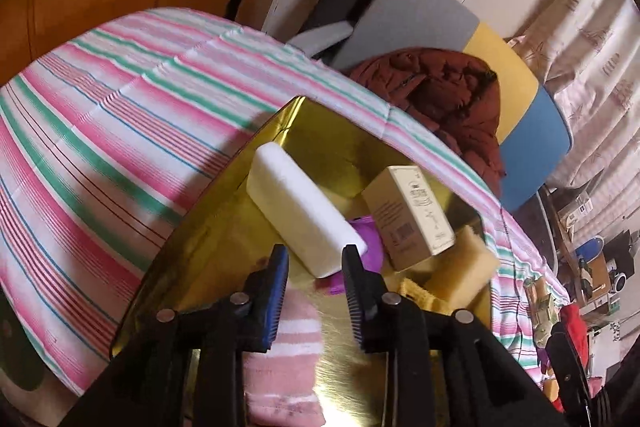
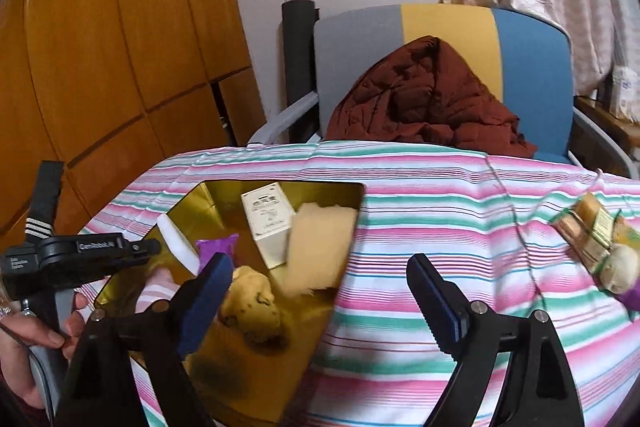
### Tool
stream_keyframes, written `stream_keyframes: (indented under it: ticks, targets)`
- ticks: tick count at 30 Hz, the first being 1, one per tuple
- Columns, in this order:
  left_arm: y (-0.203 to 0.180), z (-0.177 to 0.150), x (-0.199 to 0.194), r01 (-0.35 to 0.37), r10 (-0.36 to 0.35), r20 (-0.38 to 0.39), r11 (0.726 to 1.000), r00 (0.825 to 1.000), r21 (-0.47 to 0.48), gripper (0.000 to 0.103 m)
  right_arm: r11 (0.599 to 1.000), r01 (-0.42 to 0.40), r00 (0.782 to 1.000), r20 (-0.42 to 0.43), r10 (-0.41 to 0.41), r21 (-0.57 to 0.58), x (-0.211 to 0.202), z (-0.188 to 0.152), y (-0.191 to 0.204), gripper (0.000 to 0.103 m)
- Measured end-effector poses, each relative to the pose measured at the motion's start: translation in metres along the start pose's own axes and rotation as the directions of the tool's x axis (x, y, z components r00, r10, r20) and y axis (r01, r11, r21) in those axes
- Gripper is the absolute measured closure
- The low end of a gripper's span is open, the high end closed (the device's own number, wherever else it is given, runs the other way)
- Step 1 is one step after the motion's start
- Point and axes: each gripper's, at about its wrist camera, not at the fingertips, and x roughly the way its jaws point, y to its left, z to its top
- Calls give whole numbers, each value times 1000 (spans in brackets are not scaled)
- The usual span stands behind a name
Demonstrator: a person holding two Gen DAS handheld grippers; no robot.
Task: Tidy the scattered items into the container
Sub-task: 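Move both grippers back toward the remaining yellow sponges and snacks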
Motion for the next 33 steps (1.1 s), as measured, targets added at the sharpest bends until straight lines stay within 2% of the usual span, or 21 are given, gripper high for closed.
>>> stream_keyframes:
  ticks: [3,7,11,15,20,25,30,33]
  targets:
    - [-15,-2,-8,17,-18,31,1000,999,24,76,999,18,1000,18,-19,28,-12,-4,-14,14]
    - [-43,-8,-17,73,-77,49,994,996,77,74,996,51,998,32,-54,77,-28,-10,-41,14]
    - [-81,-20,-16,167,-171,13,975,985,143,74,987,93,995,31,-98,129,-41,-20,-71,14]
    - [-119,-38,-14,224,-221,-37,950,974,217,74,970,143,989,16,-149,194,-54,-32,-107,14]
    - [-165,-65,-10,288,-268,-109,909,957,301,74,942,231,970,14,-242,243,-76,-45,-149,14]
    - [-201,-90,0,336,-287,-182,869,940,364,74,887,372,921,9,-389,274,-107,-60,-202,14]
    - [-232,-115,12,375,-291,-255,833,922,407,73,812,453,877,-23,-479,368,-139,-76,-255,14]
    - [-253,-132,19,413,-299,-309,803,903,430,73,779,499,849,-35,-527,379,-154,-83,-275,14]
